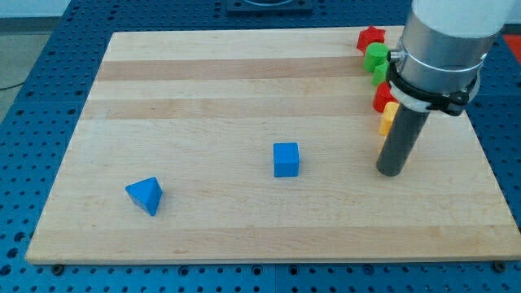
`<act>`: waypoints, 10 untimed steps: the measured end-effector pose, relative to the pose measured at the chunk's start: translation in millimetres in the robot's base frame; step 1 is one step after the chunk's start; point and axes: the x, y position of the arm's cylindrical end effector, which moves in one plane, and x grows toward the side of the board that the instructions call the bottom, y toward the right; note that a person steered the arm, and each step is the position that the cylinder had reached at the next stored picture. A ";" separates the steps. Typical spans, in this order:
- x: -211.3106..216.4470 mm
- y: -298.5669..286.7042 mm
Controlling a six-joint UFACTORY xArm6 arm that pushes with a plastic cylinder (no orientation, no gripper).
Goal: Move your arm towards blue cube
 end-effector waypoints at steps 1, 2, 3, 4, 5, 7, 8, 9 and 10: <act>-6.2 0.0; -6.9 0.0; -4.9 -3.9; -6.6 -25.6; -23.5 -54.3; -91.6 -72.8; -116.6 -112.7; -120.6 -131.4; -121.1 -159.4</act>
